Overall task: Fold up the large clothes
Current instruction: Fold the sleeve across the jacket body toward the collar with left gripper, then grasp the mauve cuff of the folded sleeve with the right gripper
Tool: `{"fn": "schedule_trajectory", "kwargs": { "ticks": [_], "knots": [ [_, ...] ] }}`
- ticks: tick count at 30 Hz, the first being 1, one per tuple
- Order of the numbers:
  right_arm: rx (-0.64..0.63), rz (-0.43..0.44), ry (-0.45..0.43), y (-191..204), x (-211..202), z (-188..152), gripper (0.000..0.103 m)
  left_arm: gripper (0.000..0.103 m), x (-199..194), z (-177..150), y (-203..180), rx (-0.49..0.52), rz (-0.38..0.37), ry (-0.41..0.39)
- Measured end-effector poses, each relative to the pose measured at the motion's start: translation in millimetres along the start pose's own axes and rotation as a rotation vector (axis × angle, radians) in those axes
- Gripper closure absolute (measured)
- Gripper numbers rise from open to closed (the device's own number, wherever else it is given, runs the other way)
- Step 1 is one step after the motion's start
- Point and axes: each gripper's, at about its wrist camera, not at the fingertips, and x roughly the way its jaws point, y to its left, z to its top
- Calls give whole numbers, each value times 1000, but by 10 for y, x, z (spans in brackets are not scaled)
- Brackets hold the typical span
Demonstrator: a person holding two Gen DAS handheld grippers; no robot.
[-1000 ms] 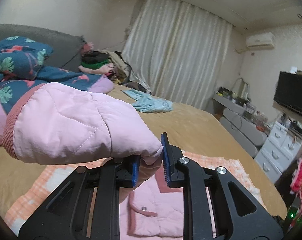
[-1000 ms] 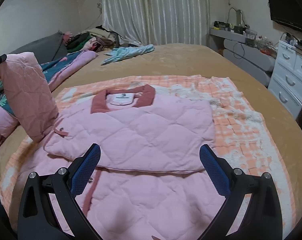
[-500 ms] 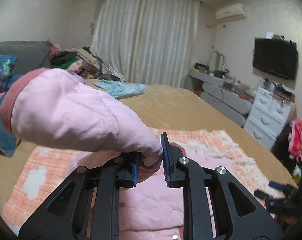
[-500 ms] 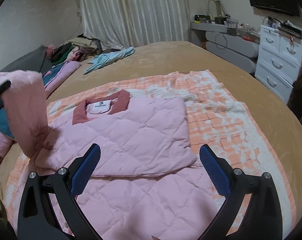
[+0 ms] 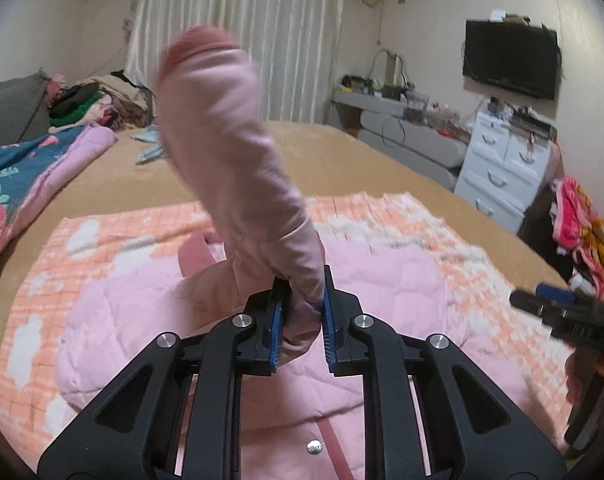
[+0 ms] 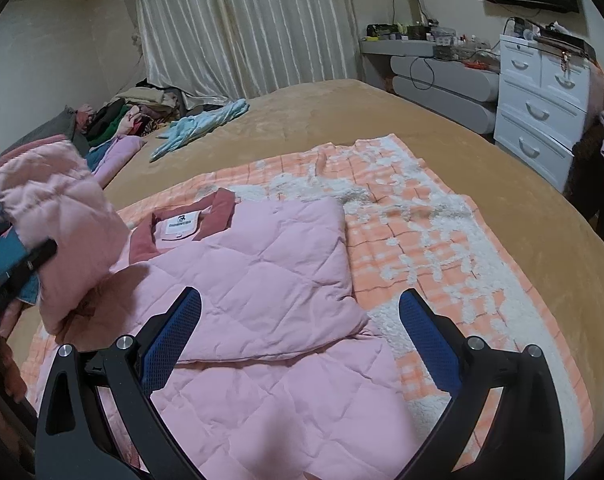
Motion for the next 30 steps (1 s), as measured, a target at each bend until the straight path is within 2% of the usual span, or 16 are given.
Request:
{"fn": "schedule_trajectory", "kwargs": {
  "ticks": [11, 20, 23, 26, 27, 28, 30],
  "knots": [
    [21, -9, 14, -76, 56, -5, 4, 95, 319, -332, -303, 105, -10, 112],
    [30, -6, 35, -90, 125, -19, 4, 93, 549, -621, -512, 229, -8, 223],
    [26, -5, 45, -81, 159, -25, 4, 85, 569, -680, -535, 259, -7, 250],
    [25, 4, 59, -65, 205, -39, 4, 59, 549, -725, -550, 275, -42, 288],
    [25, 6, 62, -62, 218, -47, 4, 40, 535, -735, -555, 275, -61, 290],
    [26, 14, 67, -56, 236, -52, 4, 31, 495, -747, -560, 273, -90, 295],
    [25, 19, 76, -36, 266, -63, 4, 31, 435, -769, -570, 283, -106, 300]
  ]
}}
